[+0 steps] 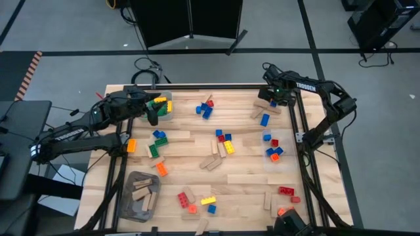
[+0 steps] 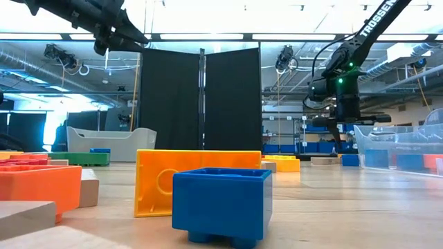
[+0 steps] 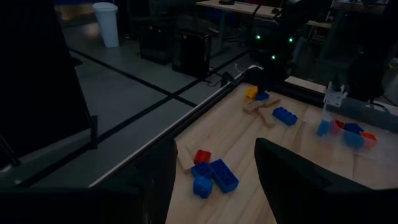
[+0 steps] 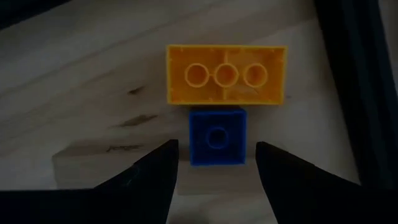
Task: Sort blocks by size
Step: Put the small blue game piece into the transparent bin
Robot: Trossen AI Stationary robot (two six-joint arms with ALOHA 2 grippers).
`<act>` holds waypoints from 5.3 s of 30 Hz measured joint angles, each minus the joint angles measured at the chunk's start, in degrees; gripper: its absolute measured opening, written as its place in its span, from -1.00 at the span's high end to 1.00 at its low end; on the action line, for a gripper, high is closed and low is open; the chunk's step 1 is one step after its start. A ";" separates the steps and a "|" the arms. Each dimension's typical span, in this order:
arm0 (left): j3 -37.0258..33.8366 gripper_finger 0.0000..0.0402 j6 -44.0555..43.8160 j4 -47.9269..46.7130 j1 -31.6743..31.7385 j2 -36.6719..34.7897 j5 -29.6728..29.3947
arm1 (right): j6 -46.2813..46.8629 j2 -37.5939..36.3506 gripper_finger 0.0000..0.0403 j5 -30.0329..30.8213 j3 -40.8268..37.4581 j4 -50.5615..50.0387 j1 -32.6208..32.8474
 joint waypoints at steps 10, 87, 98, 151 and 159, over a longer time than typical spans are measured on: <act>0.00 -0.11 0.00 -0.13 0.00 0.00 -0.02 | 10.48 0.00 -0.11 1.62 -1.30 0.86 0.98; 0.00 -0.11 6.01 1.53 0.02 -0.02 -12.96 | 2.46 -5.34 0.13 8.43 -4.41 7.43 11.02; 0.02 -0.11 6.01 1.46 0.02 -0.02 -12.96 | -0.44 -1.73 -0.16 7.89 -4.58 5.26 9.91; 0.02 -0.11 5.58 1.48 0.02 -0.02 -12.85 | -19.01 -3.67 -0.53 -6.16 -12.28 12.15 10.39; 0.02 -0.11 5.57 1.51 0.02 -0.02 -12.85 | -30.03 -3.67 -0.52 -6.58 -12.13 10.00 10.39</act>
